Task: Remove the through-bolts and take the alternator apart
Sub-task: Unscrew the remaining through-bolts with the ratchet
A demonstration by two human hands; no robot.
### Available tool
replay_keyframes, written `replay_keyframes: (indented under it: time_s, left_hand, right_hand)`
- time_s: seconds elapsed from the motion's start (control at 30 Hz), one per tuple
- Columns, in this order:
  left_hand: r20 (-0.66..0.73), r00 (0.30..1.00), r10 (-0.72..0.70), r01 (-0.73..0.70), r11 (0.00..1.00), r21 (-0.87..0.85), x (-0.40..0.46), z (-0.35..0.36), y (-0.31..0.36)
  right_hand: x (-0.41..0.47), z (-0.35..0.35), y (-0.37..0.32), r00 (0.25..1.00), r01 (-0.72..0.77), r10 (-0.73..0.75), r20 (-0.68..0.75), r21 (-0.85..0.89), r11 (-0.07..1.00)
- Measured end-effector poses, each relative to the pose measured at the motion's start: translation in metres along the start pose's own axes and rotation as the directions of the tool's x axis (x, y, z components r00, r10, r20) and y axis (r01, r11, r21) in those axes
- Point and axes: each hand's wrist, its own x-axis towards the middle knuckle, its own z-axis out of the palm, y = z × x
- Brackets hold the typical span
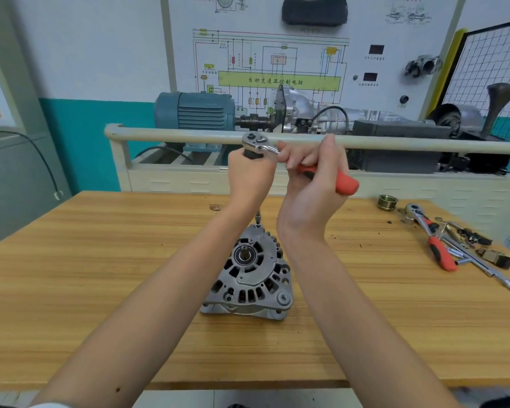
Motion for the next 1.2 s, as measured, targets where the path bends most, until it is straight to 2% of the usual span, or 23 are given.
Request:
replay_keyframes:
  time_s: [0.07,0.17,0.27,0.33,0.37,0.43,0.53,0.6,0.67,0.73,0.77,0.83,0.9,0.97,1.03,1.1,1.13,1.2]
  left_hand:
    - [0.119,0.993,0.007,-0.007,1.0,-0.002,0.001,-0.007,0.0]
    - [0.357,0.933,0.055,-0.053,0.998,-0.016,0.007,-0.023,0.001]
    - [0.599,0.8,0.042,-0.041,0.999,-0.016,0.012,-0.033,0.006]
    - [0.666,0.746,-0.003,-0.035,0.998,0.044,0.009,-0.028,0.009]
    - [0.663,0.749,-0.022,-0.033,0.997,0.07,0.007,-0.024,0.01]
    - [0.608,0.793,-0.034,-0.012,0.997,0.072,0.005,-0.018,0.008]
    - [0.463,0.886,-0.011,0.003,1.0,0.018,0.005,-0.014,0.002]
    - [0.276,0.961,-0.018,0.02,1.0,-0.005,0.005,-0.008,-0.001]
    - [0.101,0.995,-0.025,0.028,0.999,-0.03,0.005,-0.002,-0.002]
    - [0.043,0.999,-0.011,0.013,0.999,-0.049,0.003,0.001,-0.003]
    - [0.054,0.999,-0.005,0.007,0.999,-0.044,0.002,0.0,-0.003]
    - [0.151,0.989,0.004,-0.004,1.0,-0.004,0.004,-0.007,-0.003]
    - [0.335,0.941,0.039,-0.051,0.998,0.026,0.006,-0.019,0.0]
    - [0.508,0.859,0.063,-0.098,0.994,0.044,0.01,-0.029,0.004]
    - [0.613,0.789,0.044,-0.082,0.996,0.034,0.012,-0.033,0.006]
    - [0.645,0.764,0.017,-0.034,0.999,0.013,0.011,-0.029,0.008]
    - [0.636,0.772,0.006,-0.013,1.0,0.006,0.009,-0.026,0.008]
    - [0.577,0.817,-0.014,0.02,1.0,-0.005,0.007,-0.021,0.006]
  right_hand:
    - [0.008,0.0,-0.003,0.999,-0.052,0.052,-0.006,0.026,0.998]
    - [0.04,-0.001,-0.008,0.948,-0.304,0.313,-0.052,0.134,0.943]
    - [0.074,-0.001,-0.008,0.803,-0.576,0.593,-0.06,0.177,0.798]
    - [0.089,-0.002,-0.006,0.712,-0.679,0.701,-0.038,0.219,0.701]
    - [0.092,-0.002,-0.005,0.695,-0.69,0.718,-0.037,0.244,0.681]
    - [0.09,-0.003,-0.004,0.725,-0.647,0.686,-0.07,0.272,0.712]
    - [0.07,-0.005,-0.005,0.832,-0.477,0.531,-0.161,0.279,0.833]
    - [0.047,-0.005,-0.005,0.916,-0.322,0.364,-0.169,0.233,0.918]
    - [0.022,-0.003,-0.002,0.981,-0.147,0.158,-0.114,0.105,0.984]
    - [0.007,-0.001,0.0,1.0,-0.019,0.019,-0.018,0.008,1.0]
    - [0.005,-0.001,0.0,1.0,0.003,-0.003,0.008,-0.007,1.0]
    - [0.013,-0.001,-0.004,0.999,-0.047,0.047,-0.004,0.028,0.998]
    - [0.034,-0.002,-0.009,0.972,-0.224,0.231,-0.038,0.131,0.966]
    - [0.058,-0.003,-0.011,0.886,-0.445,0.461,-0.056,0.182,0.877]
    - [0.078,-0.002,-0.009,0.783,-0.605,0.621,-0.045,0.177,0.776]
    - [0.089,0.0,-0.006,0.714,-0.684,0.7,-0.029,0.187,0.705]
    - [0.091,0.0,-0.005,0.702,-0.694,0.712,-0.03,0.199,0.692]
    - [0.087,0.001,-0.003,0.734,-0.647,0.676,-0.073,0.228,0.728]
